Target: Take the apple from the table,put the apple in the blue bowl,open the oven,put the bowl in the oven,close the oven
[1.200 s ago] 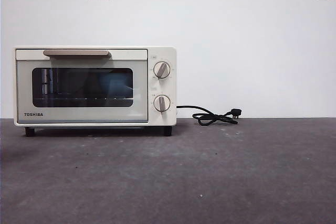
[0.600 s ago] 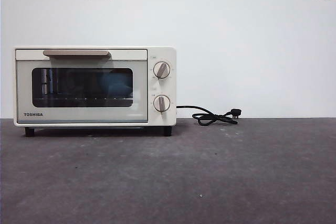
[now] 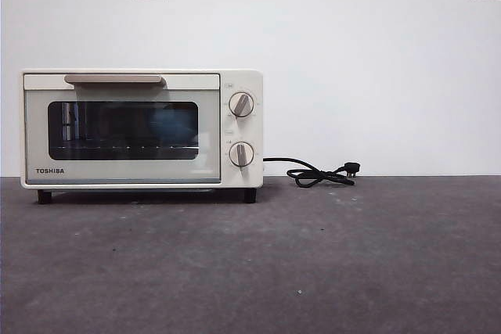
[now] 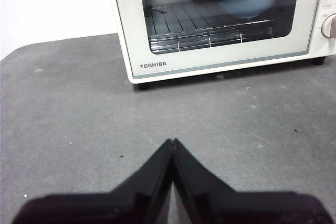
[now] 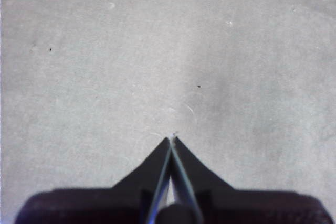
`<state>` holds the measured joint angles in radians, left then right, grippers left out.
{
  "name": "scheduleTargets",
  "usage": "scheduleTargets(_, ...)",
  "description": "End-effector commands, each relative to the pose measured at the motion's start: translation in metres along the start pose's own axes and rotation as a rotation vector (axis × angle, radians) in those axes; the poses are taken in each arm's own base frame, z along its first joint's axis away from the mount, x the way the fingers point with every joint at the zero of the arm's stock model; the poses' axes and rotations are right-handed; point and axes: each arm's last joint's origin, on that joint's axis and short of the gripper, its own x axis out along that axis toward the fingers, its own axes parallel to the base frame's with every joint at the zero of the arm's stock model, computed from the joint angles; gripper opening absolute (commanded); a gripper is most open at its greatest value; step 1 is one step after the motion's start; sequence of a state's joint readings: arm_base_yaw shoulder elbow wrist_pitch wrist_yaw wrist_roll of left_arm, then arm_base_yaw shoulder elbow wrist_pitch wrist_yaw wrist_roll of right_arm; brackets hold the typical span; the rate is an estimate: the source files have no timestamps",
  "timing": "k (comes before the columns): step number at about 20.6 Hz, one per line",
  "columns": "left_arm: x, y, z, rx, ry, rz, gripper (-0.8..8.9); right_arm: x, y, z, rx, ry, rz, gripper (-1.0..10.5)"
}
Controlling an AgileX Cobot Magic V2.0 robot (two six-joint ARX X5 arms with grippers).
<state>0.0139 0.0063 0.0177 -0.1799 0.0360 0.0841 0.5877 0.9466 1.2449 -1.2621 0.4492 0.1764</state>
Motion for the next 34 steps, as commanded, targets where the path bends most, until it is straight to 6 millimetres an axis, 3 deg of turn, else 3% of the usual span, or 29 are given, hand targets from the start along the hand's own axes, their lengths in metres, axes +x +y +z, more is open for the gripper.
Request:
scheduleTargets(1,0.001,0.0,-0.002,-0.014,-0.002,0.002,-0.04,0.001,0.001,0.0,0.011,0.001,-0.004,0.0)
scheduleTargets(15,0.004,0.0,-0.005,-0.016,0.044,0.0,-0.04,0.001,0.0,0.0,-0.001,-0.009,-0.015,0.0)
scheduleTargets(18,0.004,0.0,-0.006,-0.016,0.051,-0.001,-0.04,-0.006,-0.011,0.0,0.053,-0.097,-0.032,0.0)
scheduleTargets(21,0.004,0.0,-0.006,-0.016,0.053,-0.001,-0.04,-0.006,-0.022,0.005,0.228,-0.355,-0.039,0.0)
scheduleTargets(23,0.004,0.0,-0.006,-0.016,0.053,-0.001,-0.04,0.004,-0.027,-0.002,0.317,-0.514,-0.012,0.0)
scheduleTargets(27,0.004,0.0,-0.006,-0.016,0.053,-0.001,-0.04,0.048,-0.027,-0.036,0.329,-0.709,0.058,0.0)
scheduleTargets(30,0.004,0.0,-0.006,-0.016,0.053,-0.001,-0.04,0.079,-0.025,-0.07,0.263,-0.734,0.023,0.0)
scheduleTargets(34,0.004,0.0,-0.006,-0.016,0.053,-0.001,-0.04,0.099,-0.021,-0.099,0.224,-0.699,-0.03,0.0)
